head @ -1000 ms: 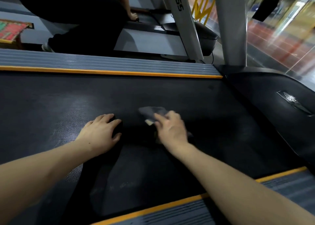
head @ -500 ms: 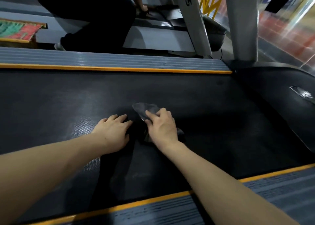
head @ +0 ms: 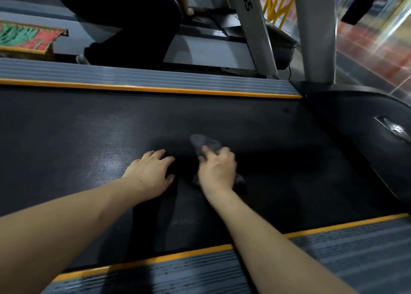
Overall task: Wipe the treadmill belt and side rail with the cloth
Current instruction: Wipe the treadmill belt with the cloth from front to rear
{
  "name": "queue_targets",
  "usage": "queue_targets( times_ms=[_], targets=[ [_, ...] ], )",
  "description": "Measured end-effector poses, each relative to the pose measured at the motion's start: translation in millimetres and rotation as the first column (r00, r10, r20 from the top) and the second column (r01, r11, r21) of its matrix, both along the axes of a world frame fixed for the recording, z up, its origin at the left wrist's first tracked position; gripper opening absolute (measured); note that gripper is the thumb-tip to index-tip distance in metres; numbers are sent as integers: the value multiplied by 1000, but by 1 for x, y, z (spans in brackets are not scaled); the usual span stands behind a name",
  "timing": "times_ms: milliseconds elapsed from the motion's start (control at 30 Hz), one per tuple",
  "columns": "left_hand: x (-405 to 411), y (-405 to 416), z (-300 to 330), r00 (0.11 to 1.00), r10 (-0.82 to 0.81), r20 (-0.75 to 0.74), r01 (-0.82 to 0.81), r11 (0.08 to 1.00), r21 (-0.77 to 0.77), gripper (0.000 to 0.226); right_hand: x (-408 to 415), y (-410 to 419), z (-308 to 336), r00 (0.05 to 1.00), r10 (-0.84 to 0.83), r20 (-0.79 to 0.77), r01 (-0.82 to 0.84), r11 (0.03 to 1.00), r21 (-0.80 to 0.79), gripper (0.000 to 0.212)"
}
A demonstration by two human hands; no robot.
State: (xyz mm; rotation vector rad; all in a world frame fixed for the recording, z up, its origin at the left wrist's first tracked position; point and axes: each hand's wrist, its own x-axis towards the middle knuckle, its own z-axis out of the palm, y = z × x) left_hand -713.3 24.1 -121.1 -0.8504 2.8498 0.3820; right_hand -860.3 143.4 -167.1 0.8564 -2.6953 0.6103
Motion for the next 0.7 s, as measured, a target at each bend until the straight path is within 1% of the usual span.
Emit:
queue_targets(
  times_ms=[67, 100, 133, 167, 200, 233, 267, 333, 367, 433, 467, 533, 600, 633, 667, 700],
  targets=[
    [3, 0, -3, 1000, 14, -25, -14, 1000, -3, 60, 17, -8, 0, 974, 228, -9, -228, 974, 16, 33],
    [5, 1, -5, 999, 15, -32, -15, 1000, 1, 59, 10, -1, 3, 952, 307, 1, -306, 952, 12, 33],
    [6, 1, -7, 999, 12, -41, -12, 1000, 2, 58, -4, 10, 6, 939, 343, -17, -343, 939, 19, 34],
    [7, 2, -8, 999, 9, -54, -9, 1000, 4, 58, -20, 26, 7, 941, 334, -46, -333, 942, 36, 33],
    [8, 3, -10, 998, 5, -68, -5, 1000, 3, 57, -41, 44, 6, 959, 275, -73, -272, 961, 51, 32],
    [8, 4, -11, 997, 0, -80, 0, 1000, 1, 58, -63, 62, 8, 982, 167, -84, -162, 985, 60, 31],
    [9, 6, -12, 996, -5, -86, 5, 1000, -4, 58, -84, 81, 10, 998, 30, -64, -25, 996, 82, 32],
    [9, 10, -17, 996, -10, -92, 8, 1000, -21, 58, -110, 111, 13, 975, -222, -11, 221, 969, 113, 36],
    [10, 11, -19, 995, -5, -98, 2, 1000, -26, 58, -113, 115, 13, 952, -307, 4, 304, 945, 122, 37],
    [9, 12, -22, 994, 13, -109, -16, 1000, -24, 57, -104, 100, 6, 920, -390, 34, 384, 916, 117, 34],
    [9, 12, -22, 994, 20, -111, -23, 1000, -21, 57, -89, 85, 2, 920, -389, 54, 384, 919, 90, 31],
    [8, 11, -21, 994, 29, -106, -29, 1000, -4, 57, -48, 47, -3, 953, -291, 84, 290, 957, 23, 27],
    [7, 10, -21, 994, 31, -102, -31, 1000, 5, 58, -3, 18, -7, 998, -57, 9, 57, 998, 4, 29],
    [7, 10, -20, 994, 33, -103, -33, 999, 2, 58, 16, 11, -5, 996, 86, -24, -86, 996, 22, 31],
    [8, 10, -20, 994, 31, -102, -32, 999, -2, 59, 25, 9, -1, 978, 209, -19, -209, 977, 35, 33],
    [8, 10, -20, 994, 25, -102, -26, 1000, -6, 59, 22, 12, 5, 955, 296, -8, -295, 955, 32, 34]
  ],
)
